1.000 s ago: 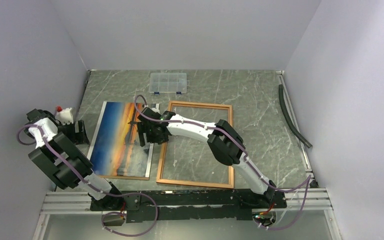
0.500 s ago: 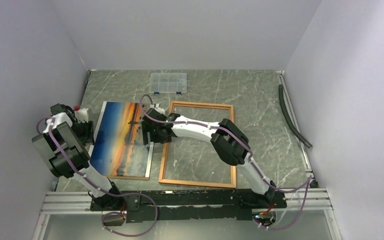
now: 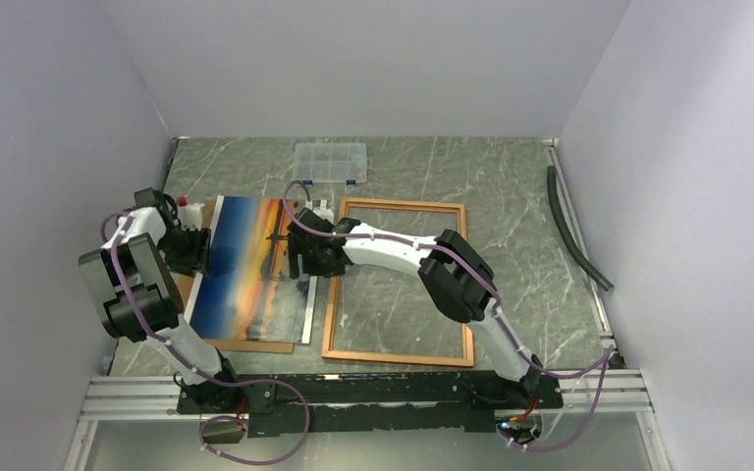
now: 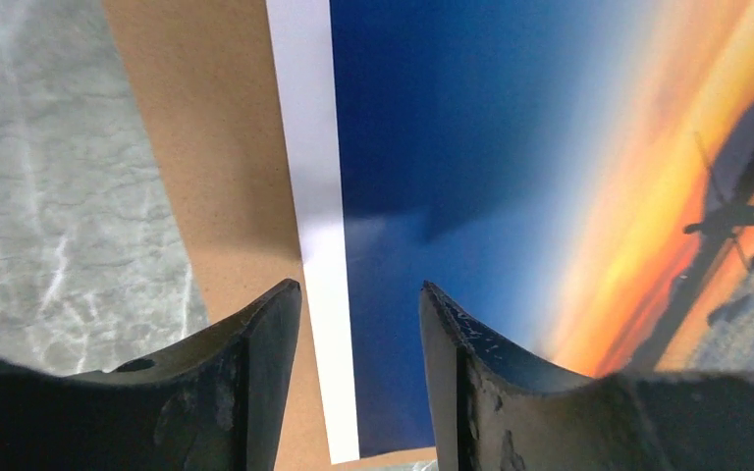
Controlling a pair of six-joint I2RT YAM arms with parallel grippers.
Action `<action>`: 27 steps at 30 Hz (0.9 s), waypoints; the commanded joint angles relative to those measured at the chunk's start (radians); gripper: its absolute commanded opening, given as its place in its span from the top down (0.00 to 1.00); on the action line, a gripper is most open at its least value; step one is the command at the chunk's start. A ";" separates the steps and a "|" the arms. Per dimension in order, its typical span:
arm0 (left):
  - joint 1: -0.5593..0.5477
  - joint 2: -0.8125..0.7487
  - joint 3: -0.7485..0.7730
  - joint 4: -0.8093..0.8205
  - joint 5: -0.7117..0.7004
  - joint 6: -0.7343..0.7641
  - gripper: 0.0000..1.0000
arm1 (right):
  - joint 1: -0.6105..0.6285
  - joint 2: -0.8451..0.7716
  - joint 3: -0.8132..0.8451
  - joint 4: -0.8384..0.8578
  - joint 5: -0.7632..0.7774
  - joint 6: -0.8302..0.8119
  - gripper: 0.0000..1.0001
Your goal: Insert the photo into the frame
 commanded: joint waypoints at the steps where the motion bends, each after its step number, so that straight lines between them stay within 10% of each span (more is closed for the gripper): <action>1: 0.004 -0.084 0.130 -0.128 0.063 0.011 0.45 | -0.008 0.012 0.033 -0.040 0.048 0.001 0.19; 27: -0.073 0.060 0.024 0.063 -0.135 -0.049 0.47 | -0.048 0.039 0.028 0.022 -0.045 0.091 0.21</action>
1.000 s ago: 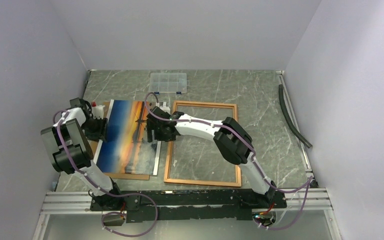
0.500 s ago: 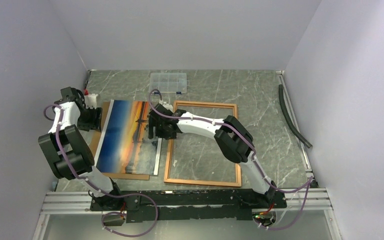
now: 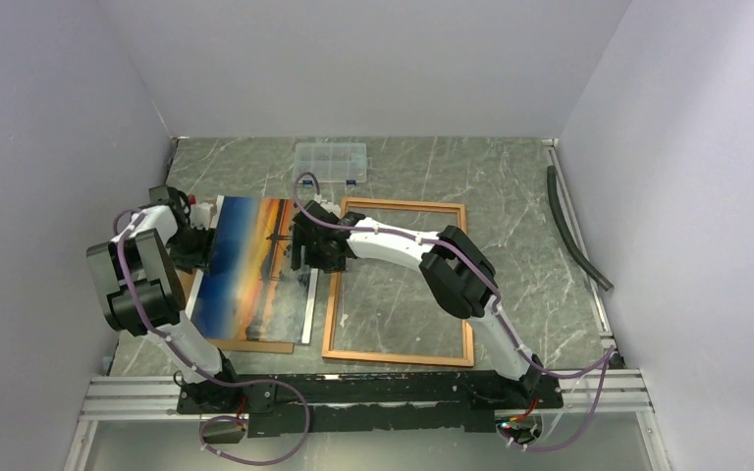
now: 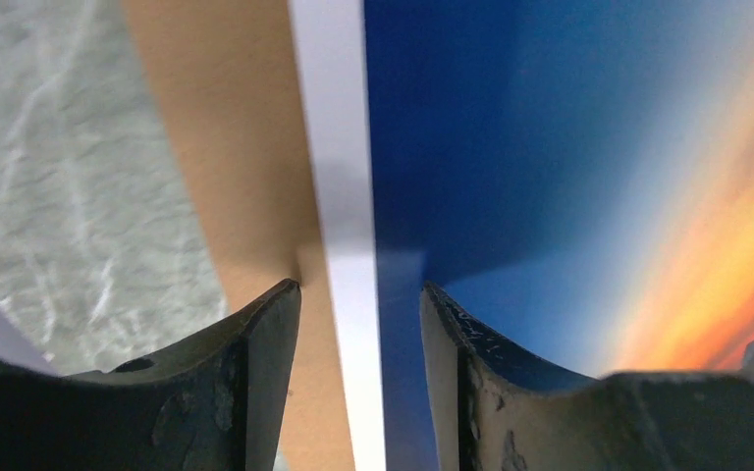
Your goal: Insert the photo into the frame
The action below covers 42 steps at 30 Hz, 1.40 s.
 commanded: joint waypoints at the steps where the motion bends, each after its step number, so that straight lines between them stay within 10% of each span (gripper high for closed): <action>1: -0.023 0.059 0.013 0.017 -0.001 -0.049 0.48 | -0.011 0.029 0.021 0.001 -0.022 0.025 0.21; 30: -0.073 0.048 -0.073 0.054 -0.023 -0.021 0.55 | -0.036 -0.151 -0.213 0.451 -0.404 0.186 0.28; 37: -0.073 0.031 -0.028 0.013 -0.017 -0.024 0.55 | -0.035 -0.199 -0.208 0.394 -0.344 0.144 0.57; 42: -0.073 0.011 0.020 -0.033 -0.001 -0.024 0.50 | -0.034 -0.198 -0.168 0.315 -0.285 0.104 0.95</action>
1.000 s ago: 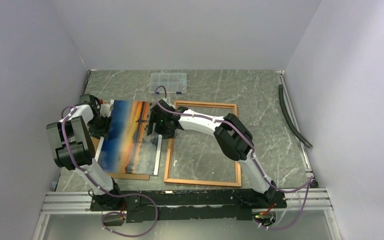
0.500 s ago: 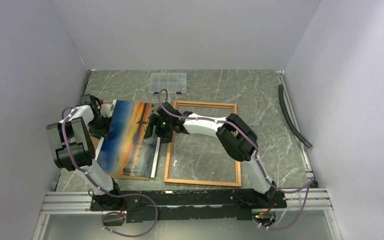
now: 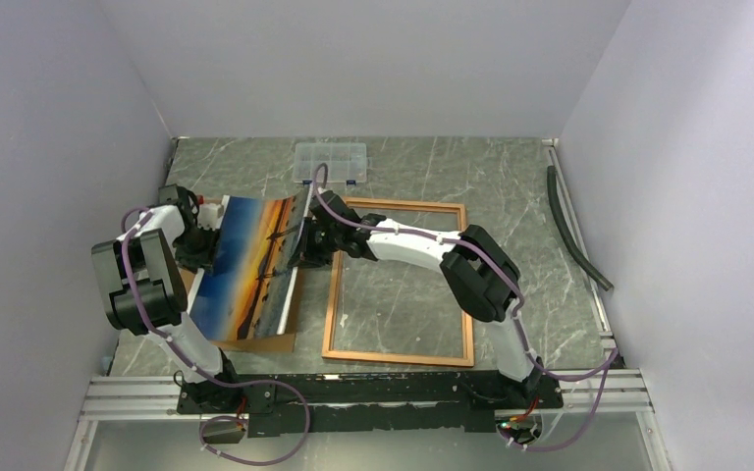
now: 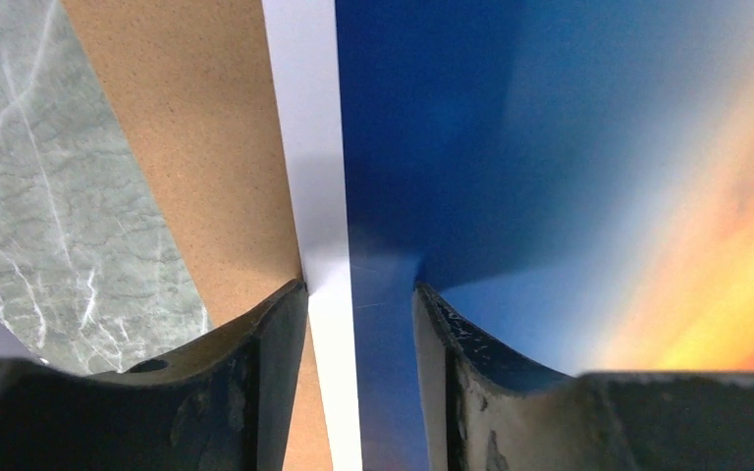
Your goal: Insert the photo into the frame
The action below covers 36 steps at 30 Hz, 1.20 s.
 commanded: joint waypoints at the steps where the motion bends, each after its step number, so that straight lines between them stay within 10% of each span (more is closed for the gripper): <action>1: -0.007 -0.010 0.046 -0.064 0.035 -0.007 0.48 | 0.003 -0.046 0.062 -0.066 0.080 -0.052 1.00; 10: -0.002 -0.063 0.175 -0.169 0.031 -0.035 0.07 | 0.002 -0.163 0.105 -0.222 0.218 -0.197 1.00; 26: 0.000 -0.078 0.229 -0.182 0.047 -0.072 0.06 | -0.002 -0.728 0.217 -1.166 0.862 -0.340 1.00; 36: 0.000 -0.106 0.196 -0.163 0.044 -0.071 0.06 | 0.103 -0.460 0.413 -1.349 0.883 -0.402 1.00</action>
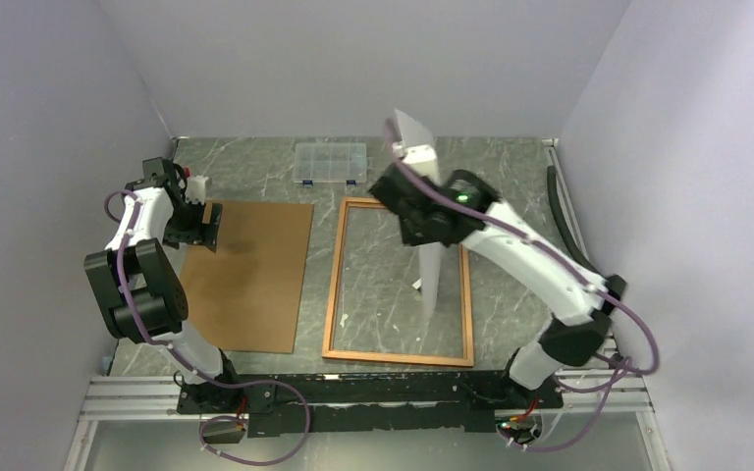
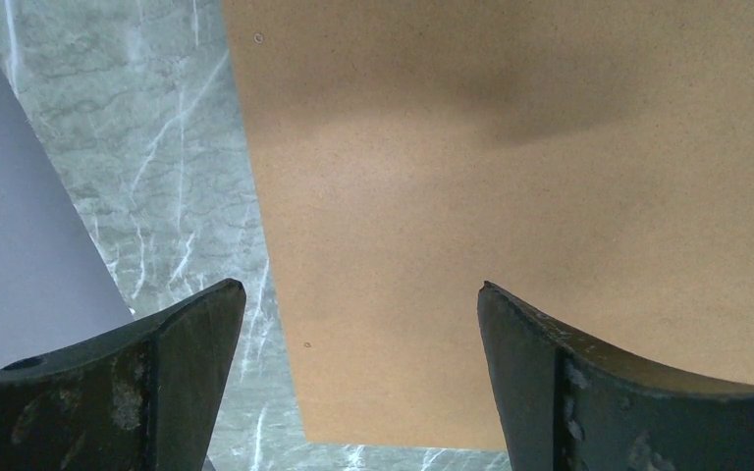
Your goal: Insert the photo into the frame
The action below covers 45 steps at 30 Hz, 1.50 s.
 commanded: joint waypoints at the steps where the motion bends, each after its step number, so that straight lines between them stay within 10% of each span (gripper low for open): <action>1: 0.002 -0.058 -0.030 0.024 0.014 -0.015 0.06 | 0.098 0.132 0.080 -0.087 0.031 -0.048 1.00; 19: 0.001 -0.064 -0.072 0.058 0.027 -0.024 0.06 | 0.230 0.599 0.373 -0.082 -0.234 -0.137 1.00; 29: 0.003 -0.059 -0.078 0.068 0.022 -0.018 0.06 | 0.222 0.581 0.199 0.089 -0.430 0.007 1.00; 45: 0.004 -0.083 -0.099 0.027 0.022 -0.042 0.06 | 0.113 0.356 -0.188 0.325 -0.337 0.439 1.00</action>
